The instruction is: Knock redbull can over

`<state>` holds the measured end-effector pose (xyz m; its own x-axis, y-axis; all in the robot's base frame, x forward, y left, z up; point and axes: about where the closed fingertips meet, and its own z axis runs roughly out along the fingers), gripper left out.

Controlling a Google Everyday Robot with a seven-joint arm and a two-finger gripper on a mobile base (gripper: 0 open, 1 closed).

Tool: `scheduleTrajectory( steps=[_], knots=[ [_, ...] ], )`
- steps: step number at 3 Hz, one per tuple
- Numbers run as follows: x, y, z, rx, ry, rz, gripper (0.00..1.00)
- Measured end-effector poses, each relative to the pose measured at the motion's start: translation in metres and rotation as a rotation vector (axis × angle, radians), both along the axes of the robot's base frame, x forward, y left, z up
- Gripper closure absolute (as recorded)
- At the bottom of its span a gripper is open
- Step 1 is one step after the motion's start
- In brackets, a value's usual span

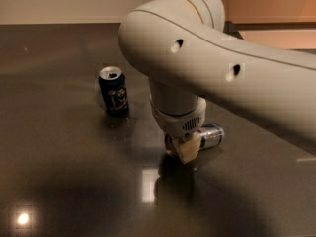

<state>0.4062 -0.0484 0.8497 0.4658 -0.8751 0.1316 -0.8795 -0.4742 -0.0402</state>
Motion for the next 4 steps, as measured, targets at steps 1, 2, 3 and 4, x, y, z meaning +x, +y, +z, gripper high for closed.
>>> scheduleTrajectory(
  steps=[1, 2, 3, 4],
  knots=[
    [-0.0032, 0.0000, -0.0054, -0.005, 0.001, 0.013, 0.35],
    [-0.0069, -0.0004, -0.0096, -0.007, 0.000, 0.019, 0.11],
    [-0.0108, -0.0019, -0.0126, -0.005, 0.001, 0.019, 0.00],
    [-0.0108, -0.0019, -0.0125, -0.005, 0.001, 0.019, 0.00]
  ],
)
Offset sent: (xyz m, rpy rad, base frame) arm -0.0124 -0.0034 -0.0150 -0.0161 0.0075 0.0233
